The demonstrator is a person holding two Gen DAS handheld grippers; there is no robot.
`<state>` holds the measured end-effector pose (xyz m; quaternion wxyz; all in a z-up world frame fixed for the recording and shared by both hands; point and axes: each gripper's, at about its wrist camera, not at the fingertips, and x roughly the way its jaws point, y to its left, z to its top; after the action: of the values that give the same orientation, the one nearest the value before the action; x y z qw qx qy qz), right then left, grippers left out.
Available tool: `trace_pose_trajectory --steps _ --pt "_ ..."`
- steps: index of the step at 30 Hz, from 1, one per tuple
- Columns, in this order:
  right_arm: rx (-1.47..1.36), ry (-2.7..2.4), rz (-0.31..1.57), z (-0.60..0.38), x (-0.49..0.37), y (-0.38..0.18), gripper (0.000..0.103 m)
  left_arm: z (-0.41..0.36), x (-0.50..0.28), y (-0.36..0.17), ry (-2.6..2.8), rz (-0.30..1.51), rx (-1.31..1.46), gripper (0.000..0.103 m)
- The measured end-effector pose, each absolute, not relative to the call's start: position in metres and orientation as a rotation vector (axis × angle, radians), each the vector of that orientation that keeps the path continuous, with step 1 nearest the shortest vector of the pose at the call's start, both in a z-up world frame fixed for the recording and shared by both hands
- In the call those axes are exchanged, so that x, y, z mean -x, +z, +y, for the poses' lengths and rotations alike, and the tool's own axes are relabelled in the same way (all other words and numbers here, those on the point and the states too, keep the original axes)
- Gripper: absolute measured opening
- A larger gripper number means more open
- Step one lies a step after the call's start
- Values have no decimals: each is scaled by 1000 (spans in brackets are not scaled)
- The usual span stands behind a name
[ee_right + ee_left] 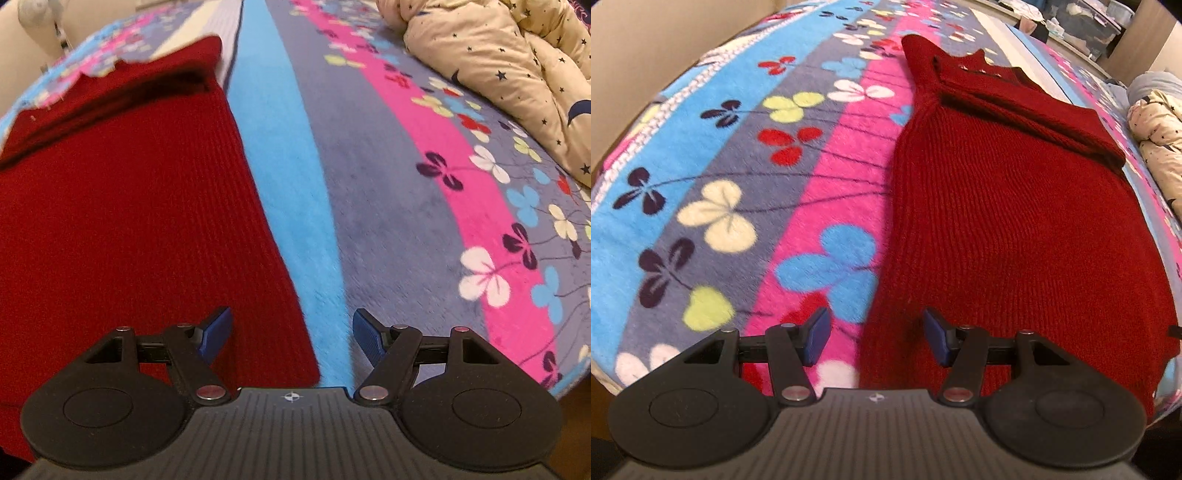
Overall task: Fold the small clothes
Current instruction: 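Move both grippers to the sweater hem and close them on it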
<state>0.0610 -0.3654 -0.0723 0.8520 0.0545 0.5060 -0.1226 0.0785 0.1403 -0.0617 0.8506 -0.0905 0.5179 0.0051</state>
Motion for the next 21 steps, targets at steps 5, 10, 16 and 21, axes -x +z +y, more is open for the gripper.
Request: trace_pose_trajectory --steps 5,10,16,21 --pt "-131 -263 1113 -368 -62 -81 74 139 -80 -71 20 1133 179 61" --pt "-121 -253 1115 -366 -63 -85 74 131 -78 -74 -6 1147 129 60" --pt "-125 -245 1108 -368 -65 -86 72 124 -77 -77 -5 1144 70 61" --pt "-121 -219 1097 -365 -65 -85 60 119 -74 -78 -4 1138 42 59"
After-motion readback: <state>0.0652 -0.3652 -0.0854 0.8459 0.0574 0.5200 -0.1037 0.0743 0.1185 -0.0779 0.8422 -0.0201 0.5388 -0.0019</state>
